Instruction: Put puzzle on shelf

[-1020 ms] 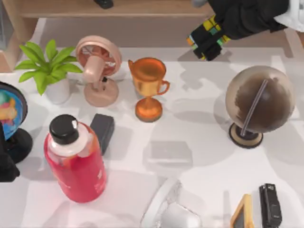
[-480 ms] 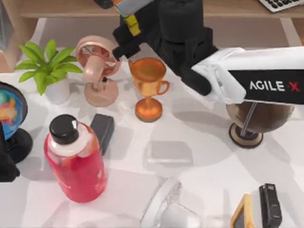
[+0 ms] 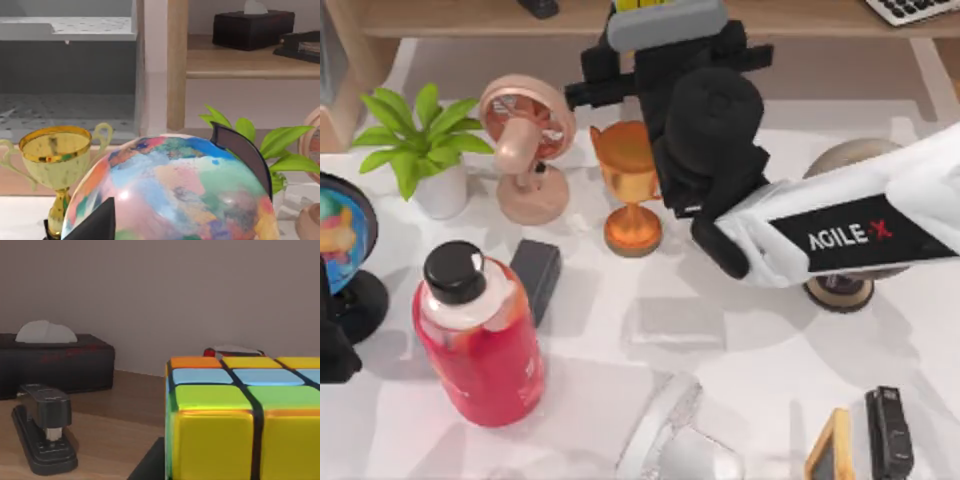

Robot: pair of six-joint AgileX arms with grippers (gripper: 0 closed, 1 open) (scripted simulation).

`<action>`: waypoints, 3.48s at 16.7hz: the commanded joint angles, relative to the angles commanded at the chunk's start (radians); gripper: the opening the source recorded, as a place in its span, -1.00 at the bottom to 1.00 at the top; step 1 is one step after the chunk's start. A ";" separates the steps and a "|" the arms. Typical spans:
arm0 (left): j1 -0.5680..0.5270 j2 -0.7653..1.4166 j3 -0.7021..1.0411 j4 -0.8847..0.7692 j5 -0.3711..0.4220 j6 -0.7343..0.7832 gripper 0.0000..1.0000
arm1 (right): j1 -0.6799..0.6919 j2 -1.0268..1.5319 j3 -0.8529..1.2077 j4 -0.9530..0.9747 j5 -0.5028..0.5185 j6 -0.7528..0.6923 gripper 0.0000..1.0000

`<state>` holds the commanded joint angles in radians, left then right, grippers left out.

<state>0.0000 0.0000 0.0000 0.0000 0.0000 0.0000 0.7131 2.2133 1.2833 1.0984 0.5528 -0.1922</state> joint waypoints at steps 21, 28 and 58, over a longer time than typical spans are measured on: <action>0.000 0.000 0.000 0.000 0.000 0.000 1.00 | -0.111 0.149 0.221 0.026 0.077 0.063 -1.00; 0.000 0.000 0.000 0.000 0.000 0.000 1.00 | -0.160 0.238 0.384 -0.090 0.027 0.077 -1.00; 0.000 0.000 0.000 0.000 0.000 0.000 1.00 | -0.170 0.096 0.249 0.040 -0.043 -0.040 1.00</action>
<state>0.0000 0.0000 0.0000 0.0000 0.0000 0.0000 0.5428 2.3094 1.5318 1.1381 0.5102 -0.2317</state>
